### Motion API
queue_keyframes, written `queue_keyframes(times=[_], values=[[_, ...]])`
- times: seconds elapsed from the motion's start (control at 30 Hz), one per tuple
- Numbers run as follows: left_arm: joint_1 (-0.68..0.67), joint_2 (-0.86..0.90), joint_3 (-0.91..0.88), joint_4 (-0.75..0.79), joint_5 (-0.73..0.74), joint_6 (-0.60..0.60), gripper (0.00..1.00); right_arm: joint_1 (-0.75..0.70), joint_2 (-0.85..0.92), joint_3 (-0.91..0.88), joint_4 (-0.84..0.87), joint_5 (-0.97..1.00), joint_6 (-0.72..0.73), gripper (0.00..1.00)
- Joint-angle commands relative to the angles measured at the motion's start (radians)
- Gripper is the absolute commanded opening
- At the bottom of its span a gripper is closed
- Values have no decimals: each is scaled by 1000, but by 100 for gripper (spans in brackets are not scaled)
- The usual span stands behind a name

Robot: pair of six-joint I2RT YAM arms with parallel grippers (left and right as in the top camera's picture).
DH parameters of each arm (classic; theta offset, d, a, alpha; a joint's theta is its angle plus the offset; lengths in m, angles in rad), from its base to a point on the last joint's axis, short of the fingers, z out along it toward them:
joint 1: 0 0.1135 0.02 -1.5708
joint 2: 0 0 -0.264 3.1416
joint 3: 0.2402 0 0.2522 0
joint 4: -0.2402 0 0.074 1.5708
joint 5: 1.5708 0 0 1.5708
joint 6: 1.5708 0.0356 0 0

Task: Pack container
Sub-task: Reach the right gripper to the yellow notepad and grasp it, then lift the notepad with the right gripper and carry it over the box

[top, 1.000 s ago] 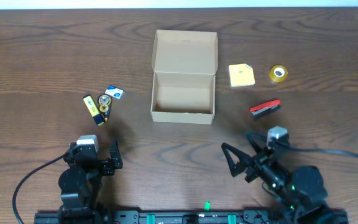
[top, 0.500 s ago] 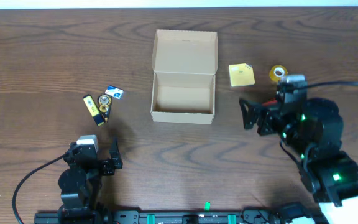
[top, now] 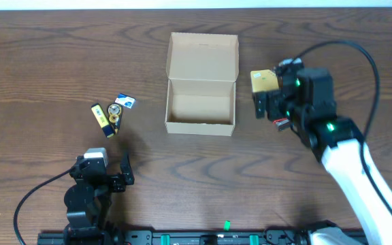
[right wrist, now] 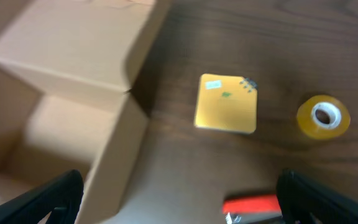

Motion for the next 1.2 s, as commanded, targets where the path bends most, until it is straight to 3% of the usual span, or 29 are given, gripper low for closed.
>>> queue_keyframes(times=[0.0,0.17,0.37,0.63,1.17], values=[[0,-6,-19,0,0,-8,95,-25,109,77,18,34,-79,99],[0,-6,-19,0,0,-8,95,-40,278,125,71,49,-140,99],[0,-6,-19,0,0,-8,95,-48,443,129,252,80,-144,99],[0,-6,-18,0,0,-8,95,-48,587,129,360,80,-154,99],[0,-6,-19,0,0,-8,95,-136,679,128,423,12,-134,99]])
